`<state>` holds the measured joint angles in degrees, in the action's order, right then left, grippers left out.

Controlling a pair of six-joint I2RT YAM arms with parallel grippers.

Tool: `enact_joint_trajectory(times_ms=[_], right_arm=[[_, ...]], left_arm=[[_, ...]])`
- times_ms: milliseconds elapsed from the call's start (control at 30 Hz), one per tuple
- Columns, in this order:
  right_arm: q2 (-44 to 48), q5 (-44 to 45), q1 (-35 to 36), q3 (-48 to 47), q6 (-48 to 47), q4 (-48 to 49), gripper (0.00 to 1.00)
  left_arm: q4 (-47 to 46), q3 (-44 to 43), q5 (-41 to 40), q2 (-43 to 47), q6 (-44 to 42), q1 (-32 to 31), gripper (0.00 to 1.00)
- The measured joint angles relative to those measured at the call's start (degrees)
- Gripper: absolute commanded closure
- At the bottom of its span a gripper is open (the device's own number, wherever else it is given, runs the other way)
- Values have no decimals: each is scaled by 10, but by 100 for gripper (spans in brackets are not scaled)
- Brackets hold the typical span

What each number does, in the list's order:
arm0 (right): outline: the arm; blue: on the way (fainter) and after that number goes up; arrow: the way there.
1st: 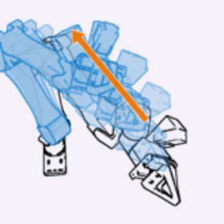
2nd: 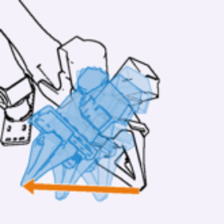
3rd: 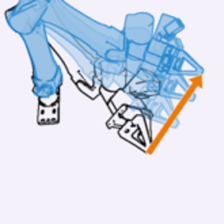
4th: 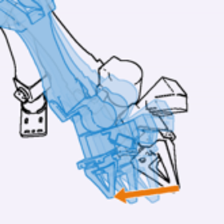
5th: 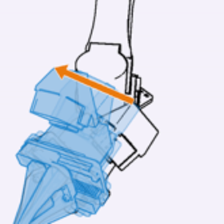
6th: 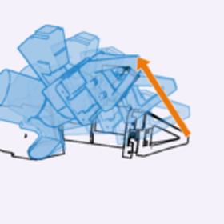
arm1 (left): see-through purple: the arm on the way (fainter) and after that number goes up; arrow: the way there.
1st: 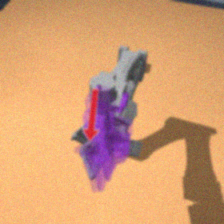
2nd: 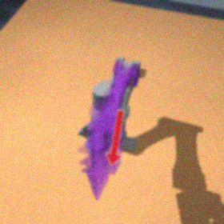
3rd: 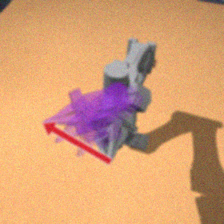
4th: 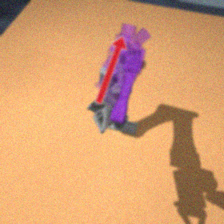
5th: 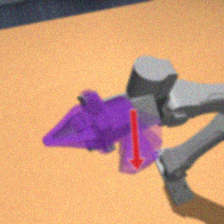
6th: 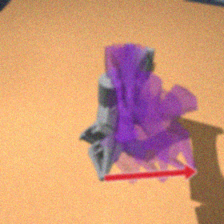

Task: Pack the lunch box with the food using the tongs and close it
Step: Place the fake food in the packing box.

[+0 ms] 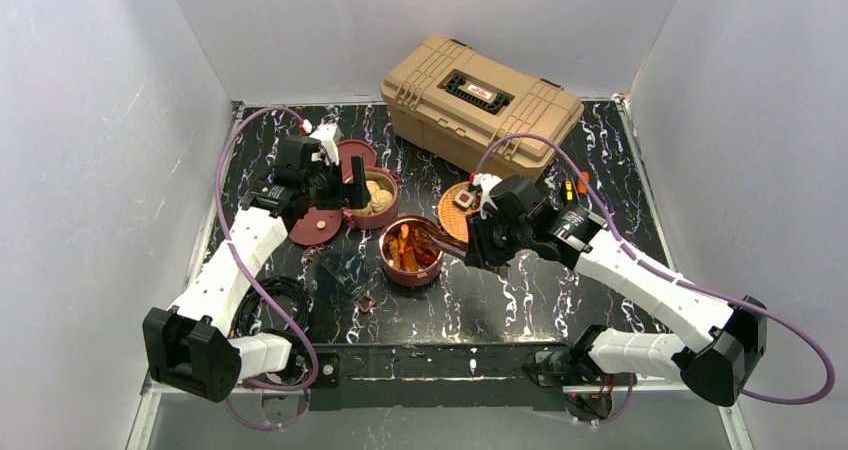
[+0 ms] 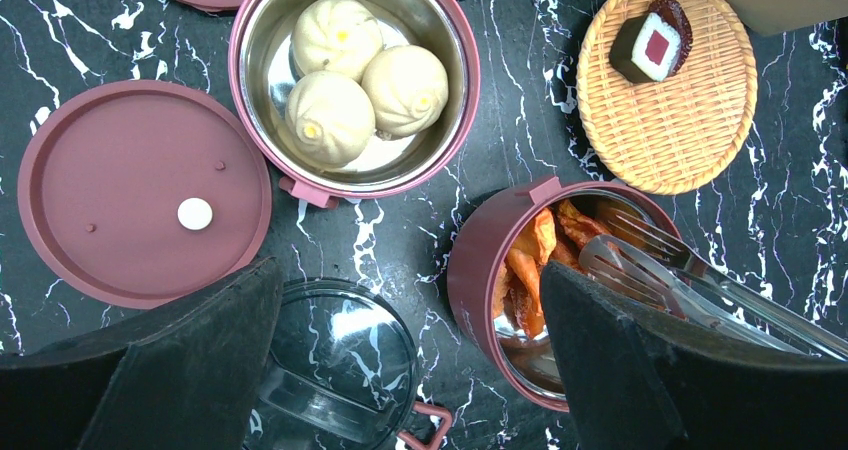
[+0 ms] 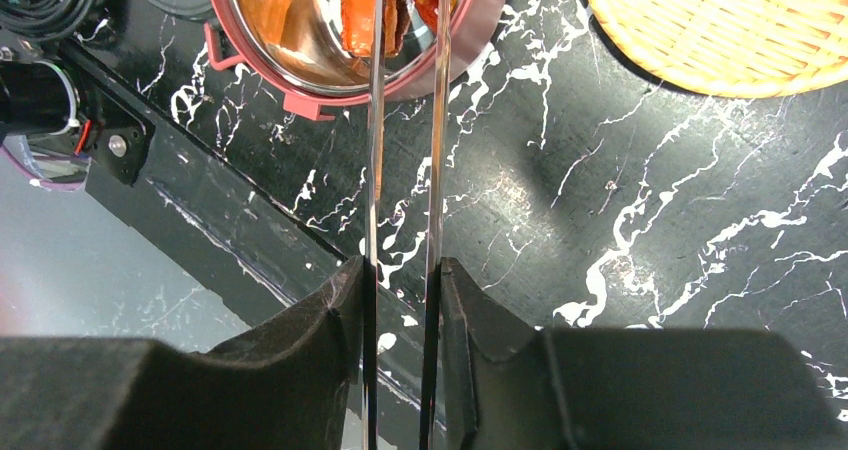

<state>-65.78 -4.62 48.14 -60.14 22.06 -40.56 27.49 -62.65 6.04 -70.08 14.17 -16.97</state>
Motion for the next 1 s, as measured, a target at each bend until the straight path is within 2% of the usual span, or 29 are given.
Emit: enact_joint_trajectory(times_ms=[733,1000], right_arm=[[1,13,0,-30,0,0,56],[9,39,2,-52,1,-4,62]], left_arm=[[0,0,0,0,0,0,1],[0,0,0,0,0,0,1]])
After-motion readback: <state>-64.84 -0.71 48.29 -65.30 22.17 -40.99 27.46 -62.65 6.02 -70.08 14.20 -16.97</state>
